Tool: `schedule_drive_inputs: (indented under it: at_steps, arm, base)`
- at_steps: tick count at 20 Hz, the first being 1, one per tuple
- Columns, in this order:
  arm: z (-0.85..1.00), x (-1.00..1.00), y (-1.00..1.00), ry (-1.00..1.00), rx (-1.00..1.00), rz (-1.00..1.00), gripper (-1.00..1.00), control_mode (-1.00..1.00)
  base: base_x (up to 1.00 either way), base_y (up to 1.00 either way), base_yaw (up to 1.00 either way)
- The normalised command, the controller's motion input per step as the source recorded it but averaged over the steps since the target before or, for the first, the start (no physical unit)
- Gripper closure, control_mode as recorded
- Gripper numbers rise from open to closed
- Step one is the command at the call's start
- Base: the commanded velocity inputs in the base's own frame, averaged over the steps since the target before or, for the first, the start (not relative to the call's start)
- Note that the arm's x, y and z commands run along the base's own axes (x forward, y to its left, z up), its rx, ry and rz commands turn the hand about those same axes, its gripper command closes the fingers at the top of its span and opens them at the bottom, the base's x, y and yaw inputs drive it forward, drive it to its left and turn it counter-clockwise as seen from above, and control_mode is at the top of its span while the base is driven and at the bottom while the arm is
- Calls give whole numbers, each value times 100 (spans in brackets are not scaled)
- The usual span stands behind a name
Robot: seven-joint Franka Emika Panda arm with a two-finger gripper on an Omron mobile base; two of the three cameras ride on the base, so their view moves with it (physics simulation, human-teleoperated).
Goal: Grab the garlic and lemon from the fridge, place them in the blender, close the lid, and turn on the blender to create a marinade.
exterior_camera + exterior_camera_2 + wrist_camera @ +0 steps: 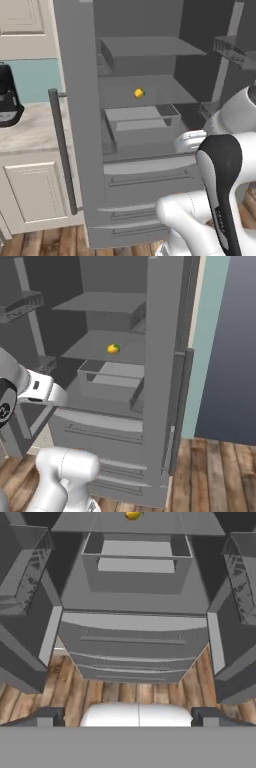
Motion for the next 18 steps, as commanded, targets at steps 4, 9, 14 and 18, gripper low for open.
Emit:
schedule_drive_inputs:
  at_steps: [4,9,14,18]
  arm:
    - [0,0,0,0,0,0,-100,100]
    - [0,0,0,0,0,0,-100,100]
    - [0,0,0,0,0,0,-100,100]
    - [0,15,1,-2,0,0,-100,-100]
  base:
    - [64,24,0]
    - [59,12,0]
    - [51,10,0]
    - [36,6,0]
